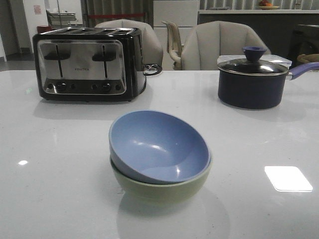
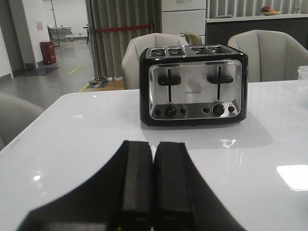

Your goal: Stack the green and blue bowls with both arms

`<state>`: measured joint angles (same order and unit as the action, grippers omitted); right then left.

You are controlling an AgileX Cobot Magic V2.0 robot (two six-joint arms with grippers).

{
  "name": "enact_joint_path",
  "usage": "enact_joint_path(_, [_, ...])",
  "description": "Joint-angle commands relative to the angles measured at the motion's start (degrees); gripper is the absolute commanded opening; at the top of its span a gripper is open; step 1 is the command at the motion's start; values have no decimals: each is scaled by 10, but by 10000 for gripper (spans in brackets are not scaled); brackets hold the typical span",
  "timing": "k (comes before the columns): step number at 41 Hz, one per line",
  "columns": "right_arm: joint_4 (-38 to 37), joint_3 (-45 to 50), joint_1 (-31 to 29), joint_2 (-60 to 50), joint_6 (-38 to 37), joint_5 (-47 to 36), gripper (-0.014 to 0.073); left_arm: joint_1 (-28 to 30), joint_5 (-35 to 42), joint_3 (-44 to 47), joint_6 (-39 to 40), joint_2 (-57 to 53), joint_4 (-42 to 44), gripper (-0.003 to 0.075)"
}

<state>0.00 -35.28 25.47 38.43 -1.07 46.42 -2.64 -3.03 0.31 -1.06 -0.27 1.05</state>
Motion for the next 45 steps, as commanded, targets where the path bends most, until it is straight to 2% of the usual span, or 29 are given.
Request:
enact_joint_path(1, [-9, 32, -43, -59, 4, -93, 34, 0, 51, 12, 5, -12, -3, 101])
enact_joint_path(11, [-9, 214, -175, -258, 4, -314, 34, 0, 51, 12, 5, -12, -3, 101])
enact_joint_path(17, [-8, 310, -233, -358, 4, -390, 34, 0, 51, 12, 5, -12, -3, 101])
enact_joint_path(24, [-3, 370, -256, -403, 4, -427, 34, 0, 51, 12, 5, -12, -3, 101])
enact_joint_path(30, [0, 368, -257, -402, 4, -412, 34, 0, 51, 12, 5, -12, -3, 101])
enact_joint_path(45, [0, 368, -259, -402, 4, -464, 34, 0, 51, 12, 5, -12, -3, 101])
